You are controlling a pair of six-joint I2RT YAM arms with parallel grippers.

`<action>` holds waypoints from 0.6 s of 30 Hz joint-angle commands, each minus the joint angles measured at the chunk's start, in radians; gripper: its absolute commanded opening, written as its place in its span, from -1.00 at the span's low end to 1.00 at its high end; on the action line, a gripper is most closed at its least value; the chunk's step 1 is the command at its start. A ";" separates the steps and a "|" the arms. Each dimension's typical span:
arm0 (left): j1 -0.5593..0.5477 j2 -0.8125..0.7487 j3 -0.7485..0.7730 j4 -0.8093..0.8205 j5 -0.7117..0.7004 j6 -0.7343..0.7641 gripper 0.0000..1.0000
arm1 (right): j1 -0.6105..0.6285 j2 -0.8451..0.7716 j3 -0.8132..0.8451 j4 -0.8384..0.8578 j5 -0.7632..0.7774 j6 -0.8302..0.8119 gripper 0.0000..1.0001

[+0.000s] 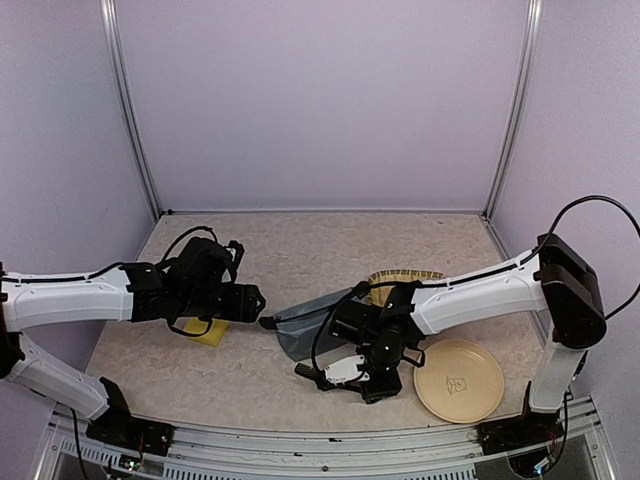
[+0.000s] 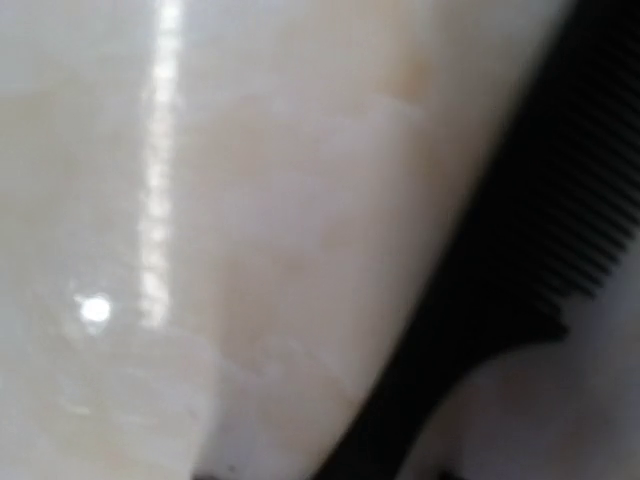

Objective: Sort the hair-cutting tools
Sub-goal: Adjust the comb at the center of the board.

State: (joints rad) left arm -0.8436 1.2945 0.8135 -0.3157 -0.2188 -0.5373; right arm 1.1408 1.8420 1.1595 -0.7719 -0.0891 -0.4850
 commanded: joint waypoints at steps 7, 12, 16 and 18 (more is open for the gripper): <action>-0.006 0.050 0.061 -0.017 -0.014 0.023 0.52 | 0.025 0.004 -0.076 -0.041 0.112 -0.037 -0.34; -0.008 0.044 0.060 -0.026 -0.010 0.028 0.52 | -0.020 -0.060 -0.126 -0.018 0.170 -0.152 -0.41; -0.008 0.039 0.054 -0.029 -0.012 0.027 0.52 | -0.070 -0.128 -0.151 0.033 0.132 -0.263 -0.58; -0.009 0.039 0.055 -0.029 -0.011 0.025 0.52 | -0.085 -0.139 -0.144 0.043 0.089 -0.309 -0.60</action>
State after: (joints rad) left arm -0.8452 1.3403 0.8509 -0.3313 -0.2184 -0.5243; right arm 1.0885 1.7359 1.0283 -0.7574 0.0265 -0.6666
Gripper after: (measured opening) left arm 0.761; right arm 0.209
